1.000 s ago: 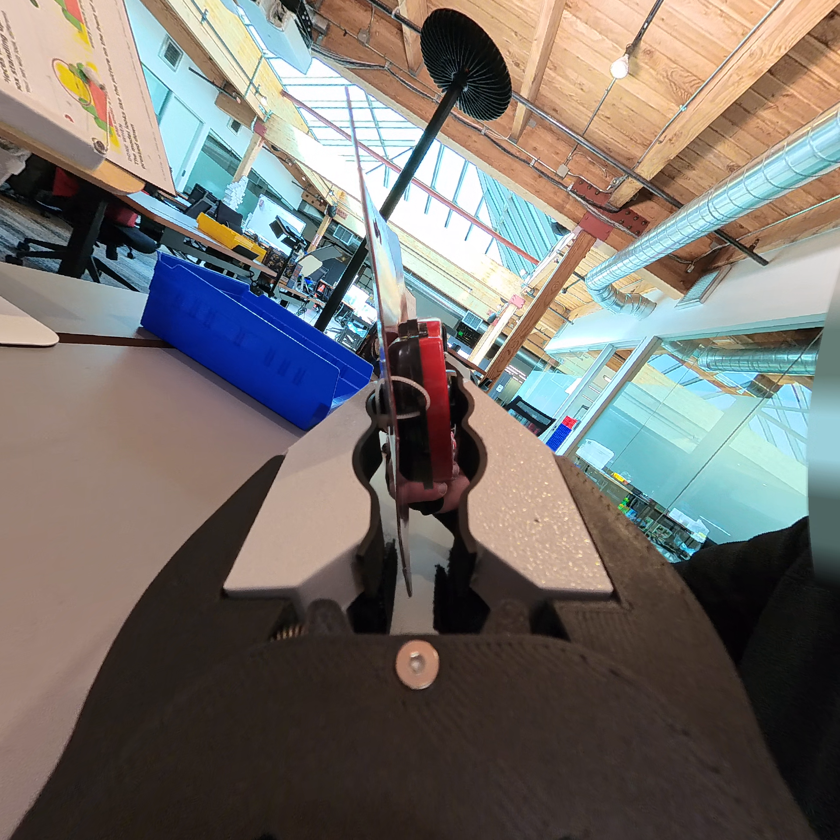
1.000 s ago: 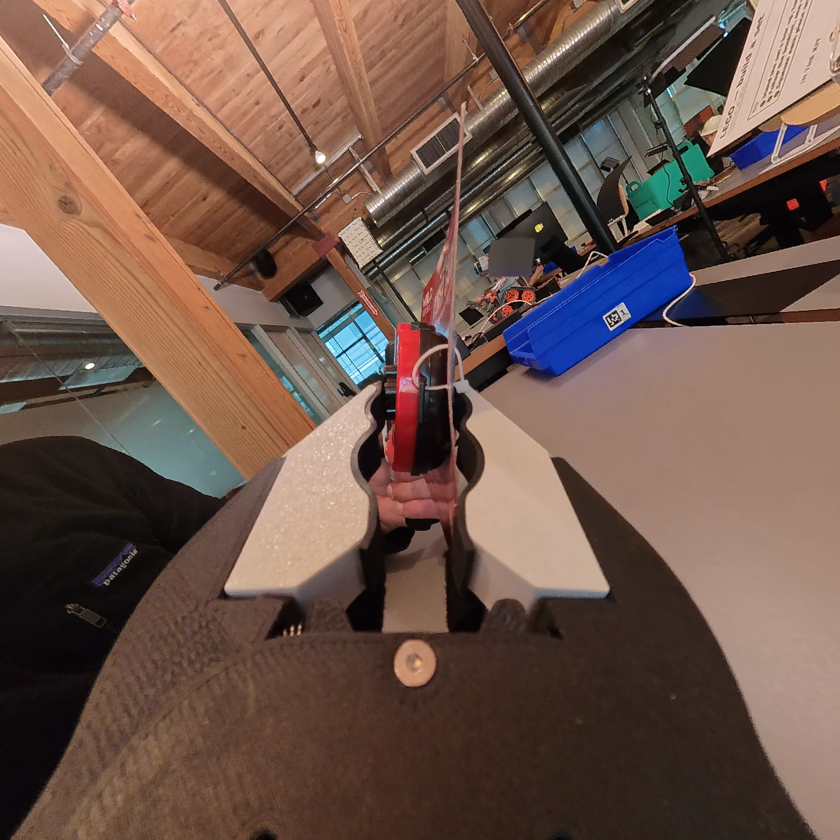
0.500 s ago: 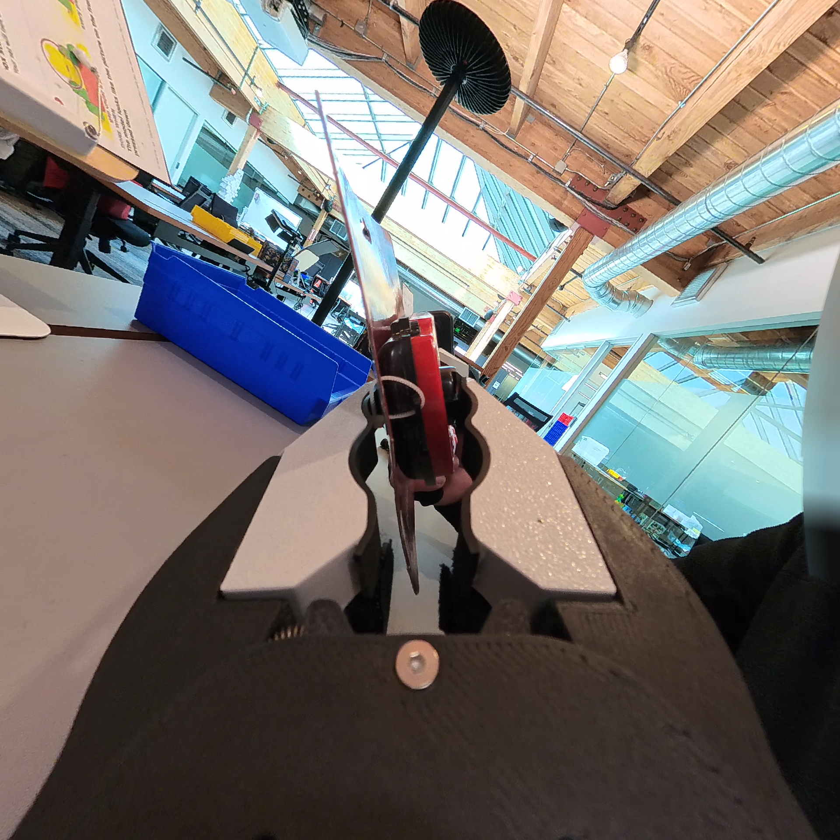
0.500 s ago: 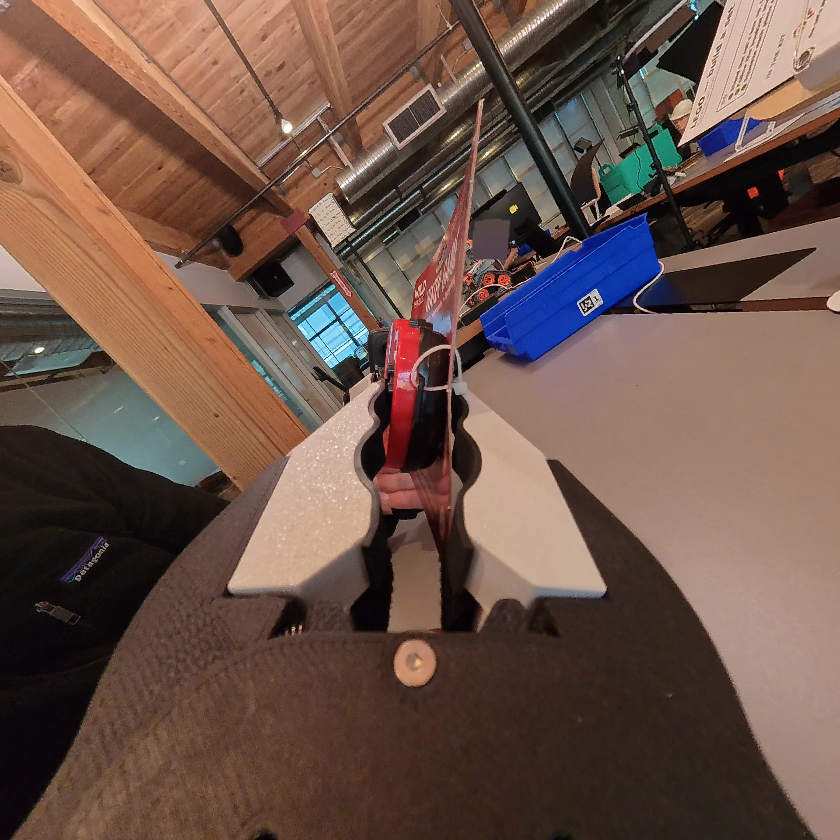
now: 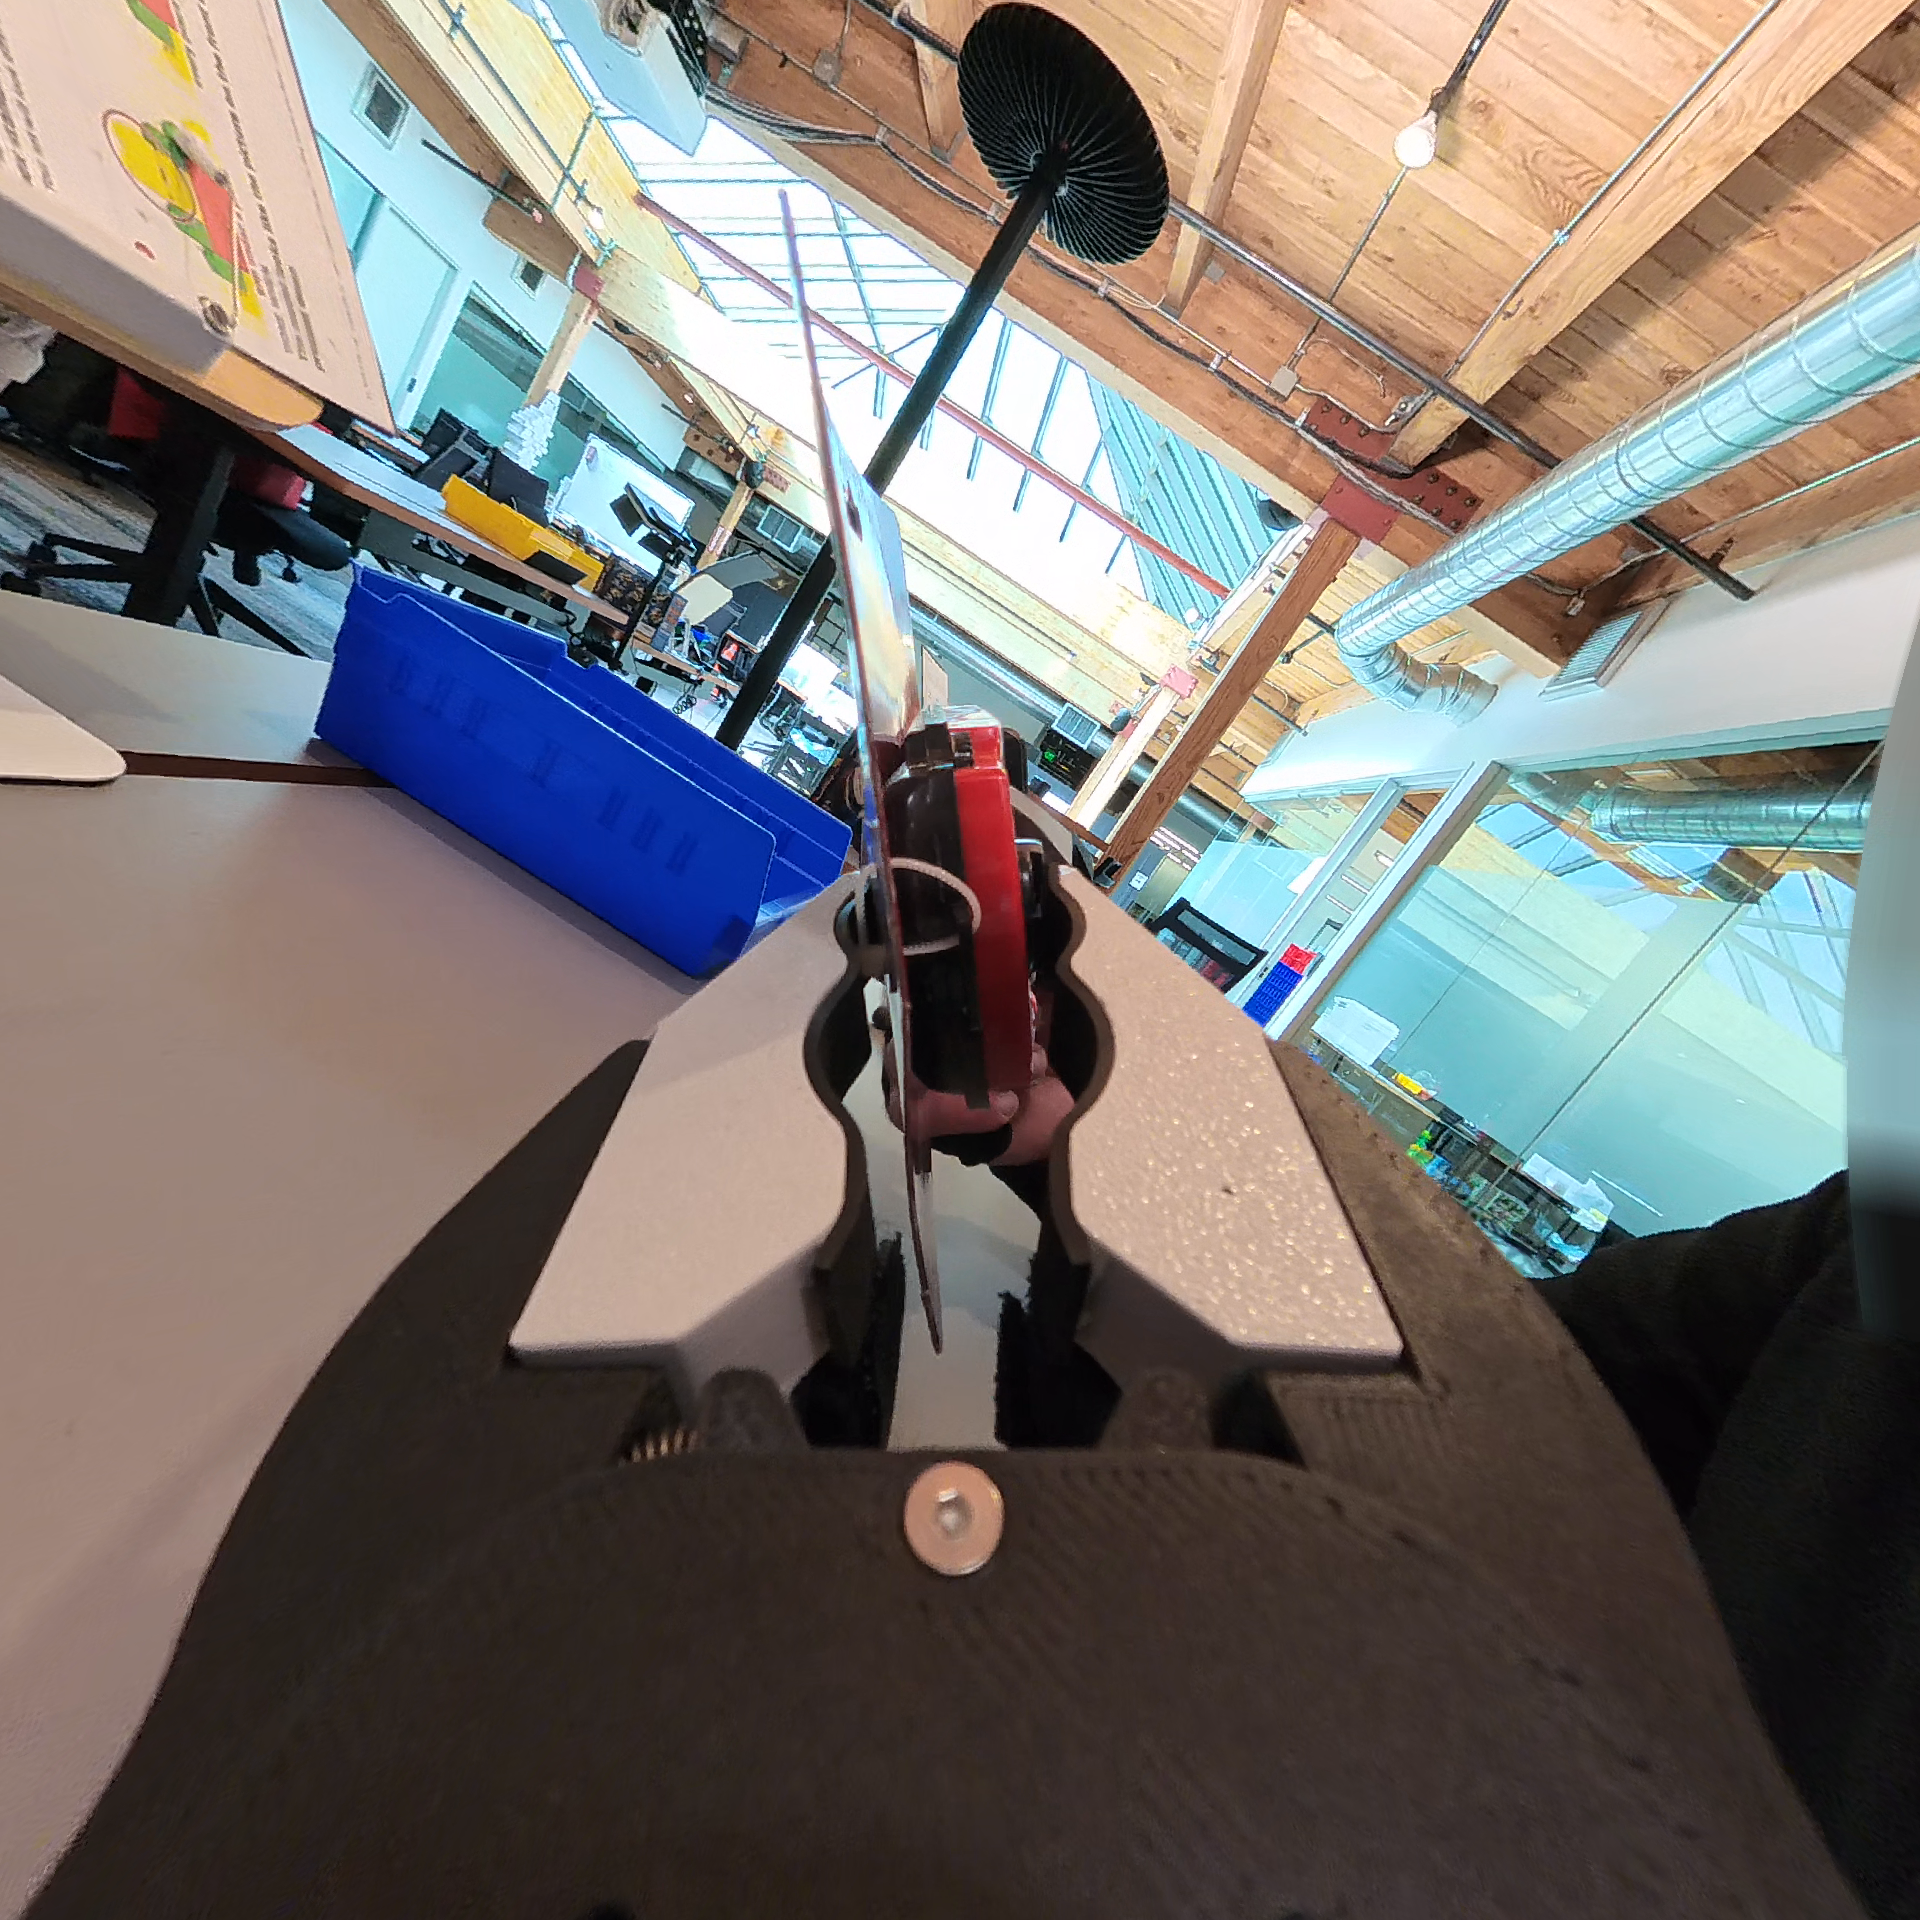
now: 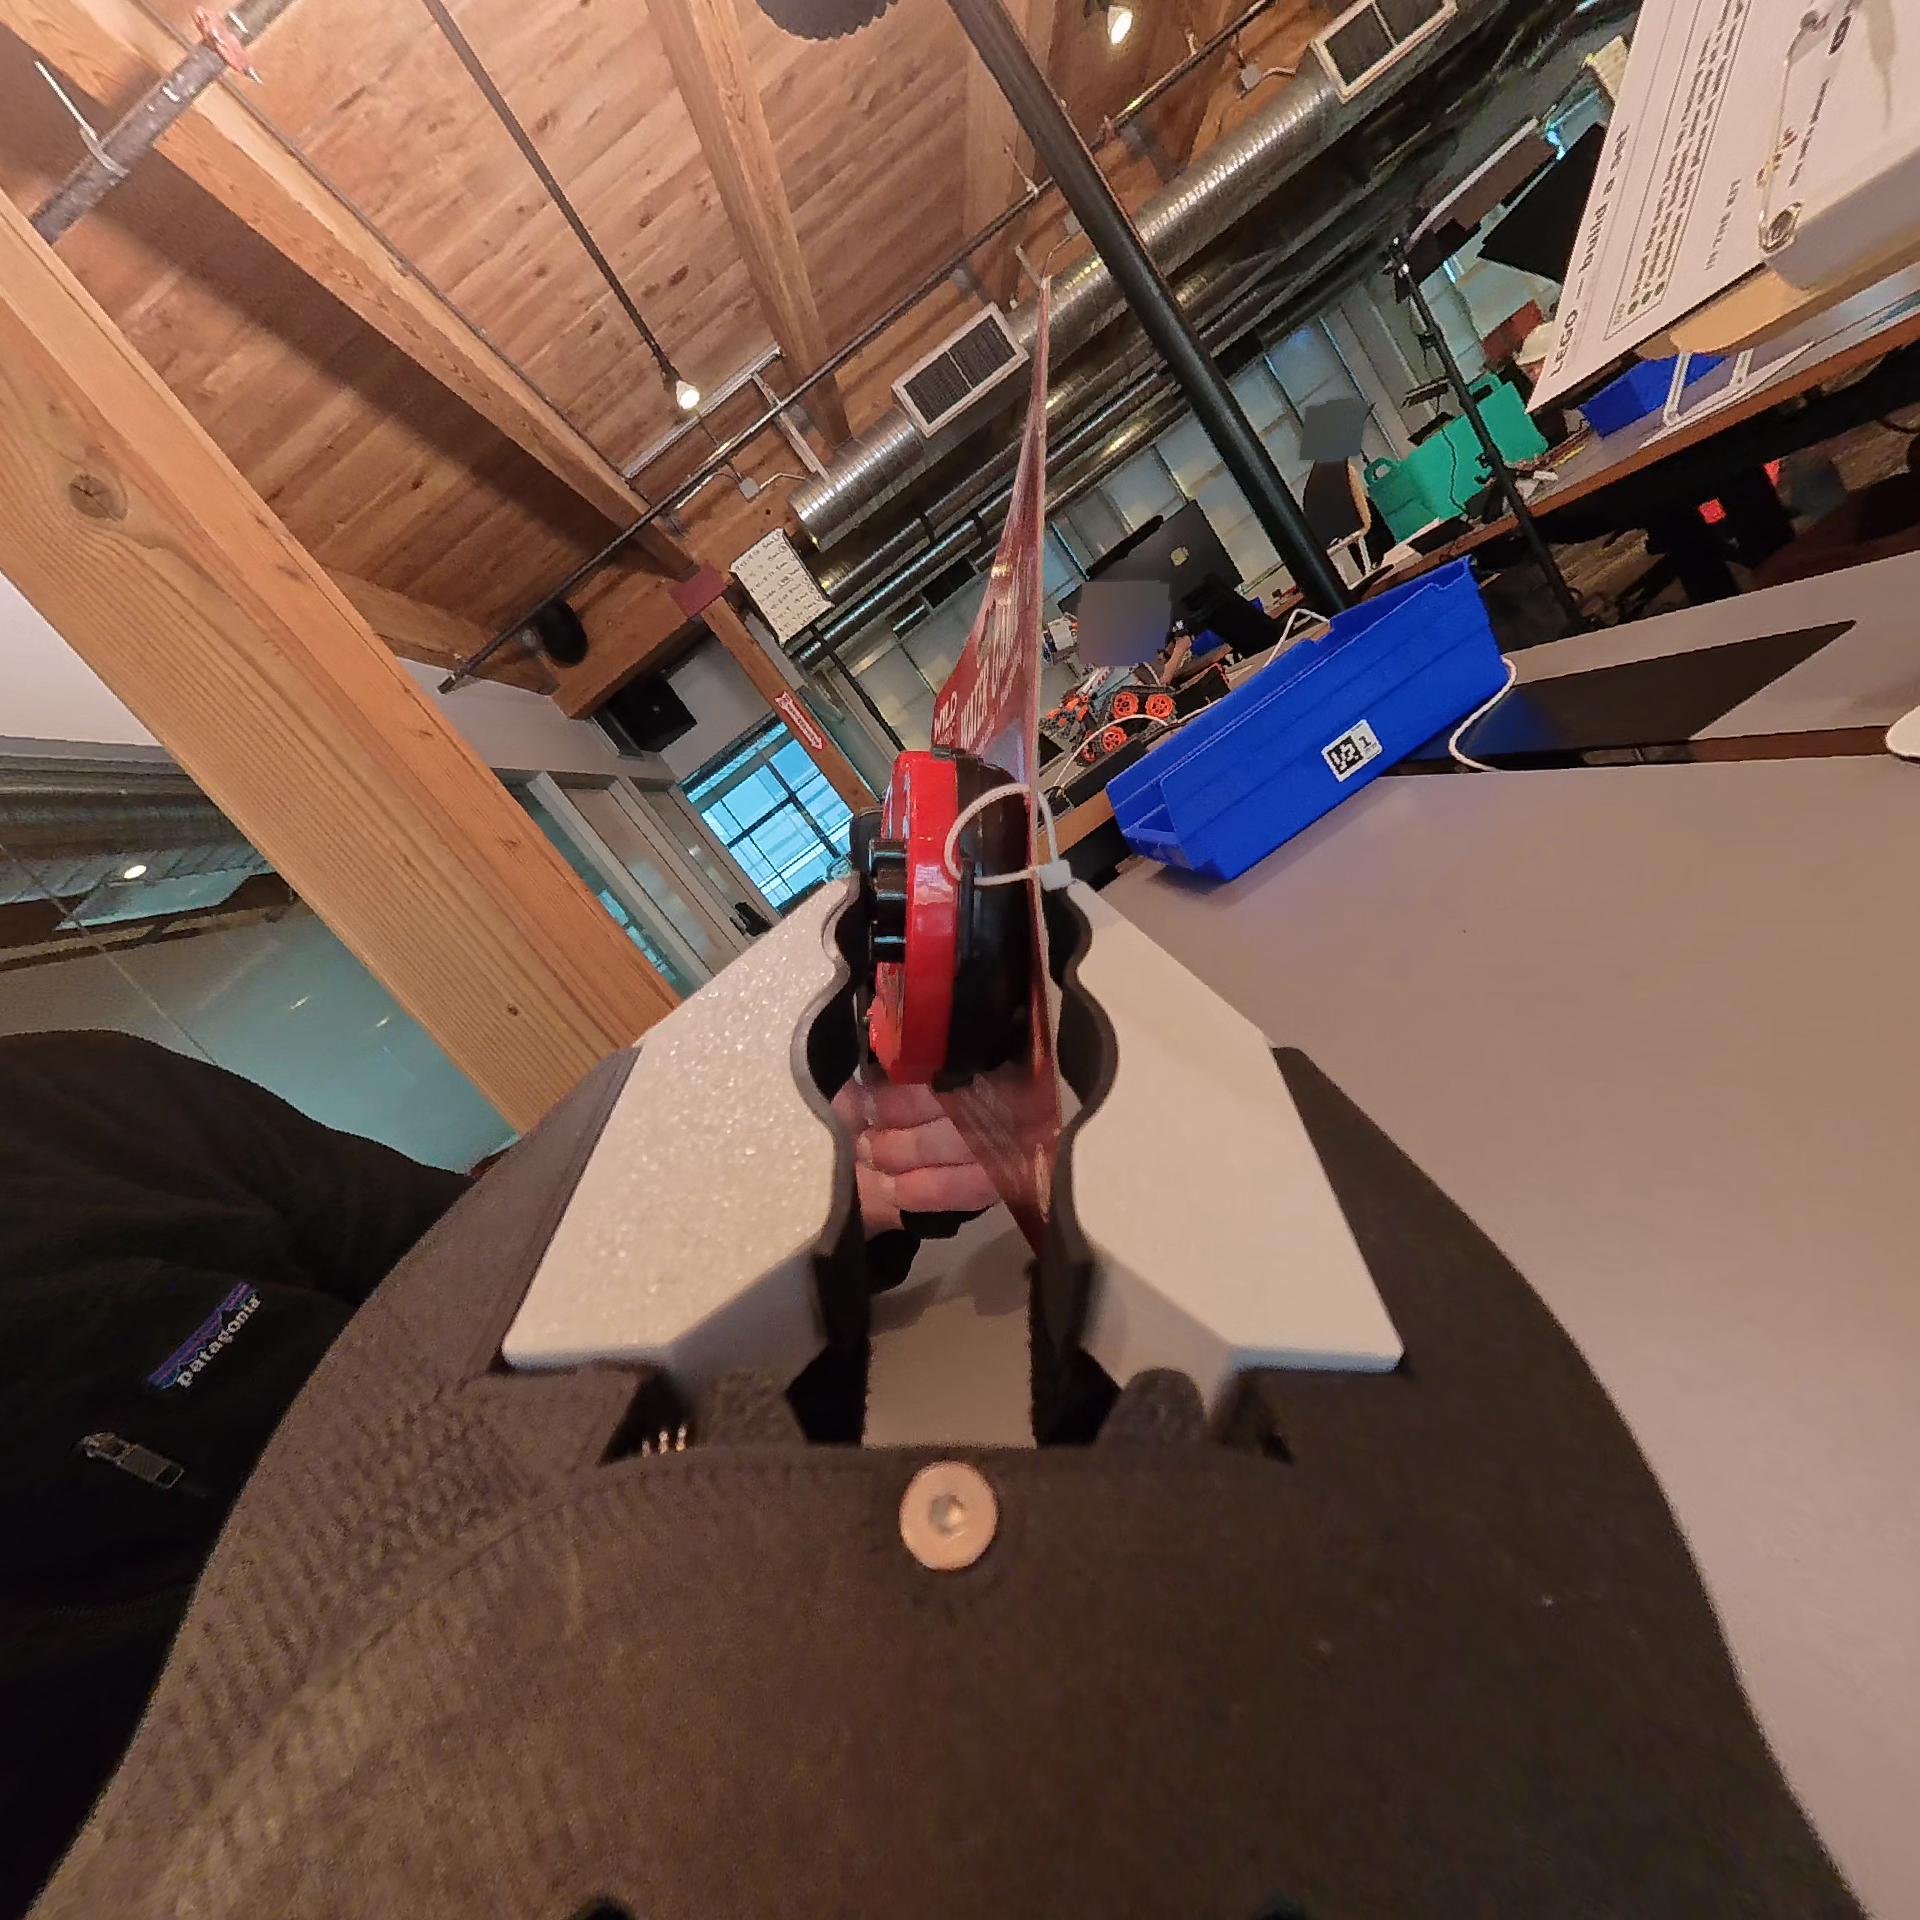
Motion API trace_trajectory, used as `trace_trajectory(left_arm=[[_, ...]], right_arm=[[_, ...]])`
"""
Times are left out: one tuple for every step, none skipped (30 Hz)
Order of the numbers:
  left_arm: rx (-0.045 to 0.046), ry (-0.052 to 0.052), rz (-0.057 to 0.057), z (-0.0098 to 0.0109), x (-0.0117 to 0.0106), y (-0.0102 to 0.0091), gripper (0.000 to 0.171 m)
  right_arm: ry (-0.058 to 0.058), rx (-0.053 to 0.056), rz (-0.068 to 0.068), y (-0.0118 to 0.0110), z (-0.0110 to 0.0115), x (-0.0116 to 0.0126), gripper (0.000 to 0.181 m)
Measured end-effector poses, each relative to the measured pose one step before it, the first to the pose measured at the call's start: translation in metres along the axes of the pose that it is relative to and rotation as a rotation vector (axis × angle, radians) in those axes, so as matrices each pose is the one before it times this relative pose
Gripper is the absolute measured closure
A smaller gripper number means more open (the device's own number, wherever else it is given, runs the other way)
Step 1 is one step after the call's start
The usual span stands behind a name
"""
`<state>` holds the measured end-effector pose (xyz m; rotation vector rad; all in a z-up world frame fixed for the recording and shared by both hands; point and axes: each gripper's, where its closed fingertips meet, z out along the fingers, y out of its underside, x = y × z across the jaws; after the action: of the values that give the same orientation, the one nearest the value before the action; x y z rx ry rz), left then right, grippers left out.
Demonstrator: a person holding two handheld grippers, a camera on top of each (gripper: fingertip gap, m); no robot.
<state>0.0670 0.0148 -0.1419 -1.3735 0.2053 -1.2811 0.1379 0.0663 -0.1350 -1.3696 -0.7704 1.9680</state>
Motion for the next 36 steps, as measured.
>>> trace_trajectory(left_arm=[[-0.00280, 0.0014, -0.0090, 0.00015, -0.00065, 0.00076, 0.144], [-0.00191, 0.0017, -0.0058, 0.00026, -0.00014, 0.00063, 0.144], [-0.00175, -0.0005, -0.0007, 0.00025, -0.00018, 0.00039, 0.144], [-0.00149, -0.0025, 0.0000, 0.00030, -0.00047, 0.00028, 0.143], [0.00226, -0.0024, -0.0040, 0.00003, -0.00074, -0.00021, 0.144], [0.00276, 0.0009, -0.0076, -0.00013, -0.00064, -0.00016, 0.144], [0.00178, 0.0013, -0.0031, -0.00005, -0.00029, 0.00009, 0.144], [0.00120, -0.0010, -0.0010, -0.00002, -0.00035, -0.00002, 0.144], [0.00076, -0.0013, -0.0012, 0.00011, -0.00036, -0.00002, 0.144], [0.00263, 0.0002, -0.0029, 0.00034, -0.00025, 0.00011, 0.144], [0.00048, 0.0002, -0.0035, 0.00044, -0.00040, 0.00037, 0.144], [-0.00525, -0.0045, 0.0013, 0.00036, -0.00100, 0.00119, 0.144], [-0.00731, -0.0055, 0.0030, 0.00077, -0.00096, 0.00178, 0.142], [-0.00115, 0.0024, -0.0036, 0.00053, 0.00016, 0.00071, 0.143], [-0.00682, 0.0004, 0.0030, 0.00064, 0.00041, 0.00140, 0.141], [-0.00837, -0.0028, 0.0111, 0.00095, 0.00062, 0.00148, 0.141], [-0.00194, 0.0001, 0.0035, 0.00063, 0.00076, 0.00035, 0.142], [-0.00112, -0.0013, -0.0027, 0.00043, -0.00033, 0.00060, 0.141], [0.00173, -0.0014, -0.0037, 0.00023, -0.00064, 0.00030, 0.141], [-0.00031, -0.0022, -0.0027, 0.00006, -0.00075, 0.00038, 0.141], [-0.00027, -0.0037, -0.0009, -0.00016, -0.00090, 0.00018, 0.140], [0.00239, -0.0007, -0.0006, -0.00037, -0.00040, -0.00026, 0.140], [-0.00077, -0.0012, 0.0004, -0.00005, -0.00020, 0.00011, 0.140], [0.00095, -0.0029, 0.0015, 0.00029, -0.00040, 0.00003, 0.139], [0.00325, -0.0009, -0.0003, 0.00013, -0.00020, -0.00043, 0.140], [0.00074, -0.0008, 0.0003, 0.00046, -0.00023, -0.00004, 0.139], [-0.00065, -0.0010, 0.0016, 0.00043, -0.00013, 0.00008, 0.139], [0.00032, -0.0032, 0.0038, 0.00049, -0.00024, 0.00008, 0.140], [0.00434, 0.0005, 0.0039, 0.00014, 0.00025, -0.00071, 0.140], [0.00319, 0.0021, 0.0051, -0.00031, 0.00080, -0.00090, 0.142], [-0.00394, -0.0047, 0.0123, -0.00016, 0.00038, -0.00009, 0.143], [-0.00259, -0.0044, 0.0100, -0.00017, 0.00060, -0.00057, 0.144], [0.00004, -0.0065, 0.0046, -0.00012, -0.00013, -0.00091, 0.145], [0.00012, -0.0057, 0.0014, 0.00037, -0.00027, -0.00047, 0.145], [-0.00164, 0.0013, -0.0024, 0.00032, 0.00033, 0.00021, 0.146], [-0.00359, -0.0010, 0.0000, 0.00026, -0.00001, 0.00025, 0.146]], right_arm=[[0.0012, 0.0063, 0.0024, -0.00077, -0.00008, 0.00029, 0.150], [-0.0036, 0.0089, 0.0075, -0.00094, -0.00017, 0.00005, 0.150], [-0.0032, 0.0075, 0.0112, -0.00069, -0.00029, 0.00057, 0.150], [0.0009, 0.0032, 0.0086, 0.00002, -0.00013, 0.00110, 0.150], [0.0017, 0.0012, 0.0037, 0.00003, 0.00004, 0.00070, 0.150], [-0.0001, 0.0034, 0.0024, -0.00025, 0.00010, 0.00013, 0.151], [-0.0004, 0.0030, 0.0028, -0.00033, 0.00023, -0.00002, 0.151], [0.0008, 0.0025, 0.0018, -0.00029, 0.00001, 0.00016, 0.152], [0.0021, 0.0045, 0.0004, -0.00052, 0.00010, 0.00020, 0.153], [-0.0008, 0.0036, 0.0010, -0.00044, -0.00019, -0.00017, 0.155], [0.0051, -0.0008, -0.0013, -0.00003, -0.00044, 0.00076, 0.156], [0.0164, -0.0005, -0.0089, -0.00037, -0.00083, 0.00188, 0.157], [0.0128, -0.0028, -0.0102, -0.00028, -0.00084, 0.00103, 0.158], [0.0116, -0.0063, -0.0054, 0.00002, -0.00082, 0.00121, 0.158], [0.0116, -0.0035, -0.0004, -0.00003, -0.00093, 0.00180, 0.158], [0.0046, -0.0023, -0.0007, -0.00010, -0.00105, 0.00079, 0.159], [0.0041, -0.0055, -0.0064, 0.00014, -0.00071, 0.00018, 0.160], [0.0077, -0.0024, -0.0073, -0.00024, -0.00033, 0.00043, 0.160], [0.0062, -0.0008, -0.0025, 0.00010, -0.00028, 0.00064, 0.160], [0.0058, -0.0009, -0.0003, 0.00029, 0.00001, 0.00084, 0.160], [0.0030, -0.0007, 0.0001, 0.00028, 0.00022, 0.00045, 0.160], [-0.0011, -0.0009, 0.0026, 0.00030, 0.00021, 0.00022, 0.160], [0.0007, 0.0016, 0.0006, -0.00021, -0.00005, -0.00019, 0.160], [0.0004, 0.0017, -0.0014, -0.00026, -0.00008, -0.00040, 0.160], [-0.0007, 0.0023, -0.0021, -0.00057, -0.00009, -0.00057, 0.160], [-0.0020, 0.0048, -0.0023, -0.00091, -0.00007, -0.00048, 0.160], [-0.0038, 0.0087, 0.0041, -0.00115, 0.00011, 0.00001, 0.159], [-0.0126, 0.0127, 0.0149, -0.00108, 0.00007, -0.00012, 0.157], [-0.0177, 0.0071, 0.0145, -0.00031, 0.00029, -0.00103, 0.156], [-0.0073, 0.0028, 0.0005, -0.00012, 0.00039, -0.00080, 0.156], [-0.0018, 0.0021, -0.0083, -0.00013, 0.00045, -0.00098, 0.155], [-0.0059, 0.0000, -0.0030, 0.00010, 0.00030, -0.00105, 0.154], [-0.0037, -0.0010, 0.0025, 0.00029, 0.00007, -0.00015, 0.154], [-0.0014, 0.0029, 0.0016, -0.00015, -0.00019, 0.00016, 0.154], [-0.0033, 0.0009, 0.0021, -0.00017, -0.00033, -0.00028, 0.154], [-0.0007, -0.0015, 0.0003, -0.00003, -0.00028, -0.00009, 0.153]])
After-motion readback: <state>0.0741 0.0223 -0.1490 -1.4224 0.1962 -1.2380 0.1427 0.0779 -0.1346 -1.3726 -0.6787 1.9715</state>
